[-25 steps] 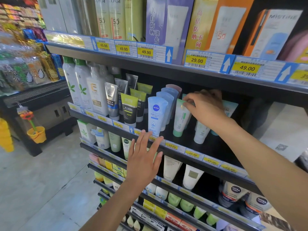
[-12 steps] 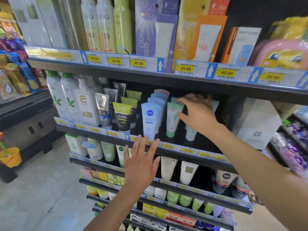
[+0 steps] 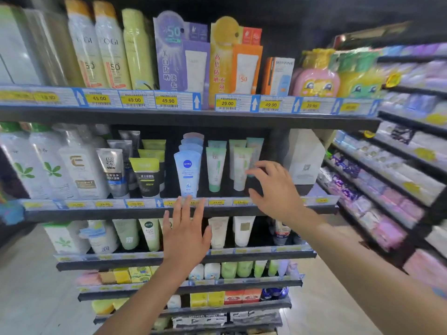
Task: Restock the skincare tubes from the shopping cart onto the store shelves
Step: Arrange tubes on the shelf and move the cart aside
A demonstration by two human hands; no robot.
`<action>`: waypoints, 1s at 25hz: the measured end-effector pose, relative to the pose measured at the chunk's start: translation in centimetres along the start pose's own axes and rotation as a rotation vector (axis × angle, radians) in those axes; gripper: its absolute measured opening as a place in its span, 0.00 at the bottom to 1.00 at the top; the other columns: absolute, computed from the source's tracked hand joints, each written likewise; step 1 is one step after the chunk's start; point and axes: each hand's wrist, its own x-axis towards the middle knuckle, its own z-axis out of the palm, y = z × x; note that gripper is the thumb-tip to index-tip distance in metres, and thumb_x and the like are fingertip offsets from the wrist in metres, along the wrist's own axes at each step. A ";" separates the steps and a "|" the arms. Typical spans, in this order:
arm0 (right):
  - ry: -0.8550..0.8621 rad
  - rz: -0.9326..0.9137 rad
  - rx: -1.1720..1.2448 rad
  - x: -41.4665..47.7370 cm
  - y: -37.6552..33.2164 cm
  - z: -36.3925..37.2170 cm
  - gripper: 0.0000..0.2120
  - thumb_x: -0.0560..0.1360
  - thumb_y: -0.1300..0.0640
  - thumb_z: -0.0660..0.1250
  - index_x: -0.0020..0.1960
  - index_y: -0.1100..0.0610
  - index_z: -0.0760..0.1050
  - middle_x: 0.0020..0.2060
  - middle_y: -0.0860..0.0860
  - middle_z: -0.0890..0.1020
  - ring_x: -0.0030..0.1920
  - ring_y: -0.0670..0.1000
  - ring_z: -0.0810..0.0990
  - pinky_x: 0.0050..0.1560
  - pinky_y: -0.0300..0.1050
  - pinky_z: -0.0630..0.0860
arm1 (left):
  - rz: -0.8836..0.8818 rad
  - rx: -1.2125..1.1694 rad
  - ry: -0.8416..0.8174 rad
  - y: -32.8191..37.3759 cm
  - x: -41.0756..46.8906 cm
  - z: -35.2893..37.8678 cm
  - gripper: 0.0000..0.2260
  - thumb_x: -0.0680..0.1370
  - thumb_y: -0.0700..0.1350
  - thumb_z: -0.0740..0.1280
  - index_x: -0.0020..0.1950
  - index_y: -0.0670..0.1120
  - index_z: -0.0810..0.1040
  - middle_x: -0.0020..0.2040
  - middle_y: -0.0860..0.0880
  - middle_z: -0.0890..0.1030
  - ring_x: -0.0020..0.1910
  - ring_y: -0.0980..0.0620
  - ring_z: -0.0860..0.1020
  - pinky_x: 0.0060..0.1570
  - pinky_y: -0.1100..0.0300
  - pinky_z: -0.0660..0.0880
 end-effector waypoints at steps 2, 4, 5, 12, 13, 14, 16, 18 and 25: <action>0.000 0.064 -0.025 -2.9 0.6 -1.0 0.21 0.76 0.49 0.68 0.68 0.47 0.74 0.69 0.49 0.72 0.71 0.54 0.68 0.70 0.56 0.66 | 0.094 -0.018 0.023 0.9 -0.5 -0.8 0.31 0.80 0.60 0.59 0.82 0.52 0.62 0.82 0.43 0.61 0.82 0.40 0.57 0.76 0.35 0.61; -0.012 0.135 -0.052 -5.9 1.6 -2.0 0.20 0.76 0.49 0.68 0.67 0.47 0.75 0.67 0.49 0.73 0.69 0.55 0.70 0.68 0.55 0.67 | 0.194 -0.027 0.040 2.7 -0.9 -1.8 0.31 0.80 0.60 0.57 0.82 0.51 0.63 0.82 0.43 0.62 0.82 0.40 0.58 0.76 0.36 0.61; -0.020 0.172 -0.065 -7.3 2.1 -2.5 0.20 0.76 0.50 0.69 0.67 0.47 0.75 0.66 0.48 0.73 0.68 0.56 0.71 0.68 0.55 0.67 | 0.232 -0.036 0.045 3.7 -1.1 -2.1 0.30 0.80 0.60 0.55 0.82 0.52 0.63 0.82 0.44 0.62 0.82 0.41 0.57 0.76 0.36 0.60; -0.020 0.434 -0.180 -19.7 8.3 -9.7 0.21 0.76 0.48 0.69 0.68 0.45 0.73 0.69 0.48 0.71 0.70 0.55 0.68 0.69 0.56 0.66 | 0.469 -0.149 0.002 15.3 -3.0 -3.3 0.29 0.82 0.62 0.56 0.81 0.52 0.64 0.82 0.44 0.63 0.82 0.41 0.57 0.77 0.36 0.60; -0.014 0.466 -0.194 -21.6 9.1 -10.6 0.21 0.76 0.48 0.69 0.69 0.45 0.72 0.69 0.48 0.70 0.71 0.54 0.67 0.69 0.56 0.65 | 0.503 -0.166 -0.006 17.2 -3.5 -3.2 0.29 0.81 0.61 0.58 0.81 0.52 0.64 0.81 0.44 0.64 0.82 0.41 0.58 0.76 0.36 0.61; -0.002 0.505 -0.218 -24.0 10.1 -11.8 0.21 0.76 0.48 0.68 0.69 0.45 0.72 0.70 0.47 0.70 0.71 0.54 0.68 0.70 0.55 0.65 | 0.543 -0.189 -0.015 19.6 -4.3 -3.1 0.29 0.81 0.61 0.58 0.81 0.52 0.64 0.81 0.44 0.64 0.82 0.41 0.59 0.76 0.35 0.62; 0.002 0.590 -0.271 -29.1 12.3 -14.3 0.21 0.76 0.46 0.67 0.69 0.44 0.71 0.71 0.48 0.70 0.71 0.54 0.68 0.70 0.54 0.65 | 0.623 -0.229 -0.046 24.8 -6.2 -3.2 0.30 0.80 0.62 0.55 0.81 0.52 0.64 0.81 0.44 0.64 0.81 0.40 0.59 0.75 0.34 0.61; -0.010 0.672 -0.314 -34.3 14.5 -17.0 0.23 0.76 0.45 0.65 0.71 0.44 0.70 0.72 0.49 0.69 0.72 0.54 0.67 0.72 0.54 0.64 | 0.697 -0.256 -0.078 30.3 -8.6 -3.4 0.31 0.80 0.62 0.53 0.81 0.52 0.64 0.81 0.44 0.63 0.82 0.40 0.59 0.75 0.34 0.60; -0.050 0.908 -0.385 -51.8 20.8 -25.8 0.27 0.75 0.43 0.67 0.74 0.44 0.68 0.76 0.49 0.66 0.76 0.55 0.63 0.76 0.58 0.61 | 0.924 -0.324 -0.121 47.9 -18.6 -5.2 0.30 0.81 0.62 0.53 0.80 0.51 0.64 0.81 0.44 0.63 0.81 0.40 0.59 0.73 0.33 0.62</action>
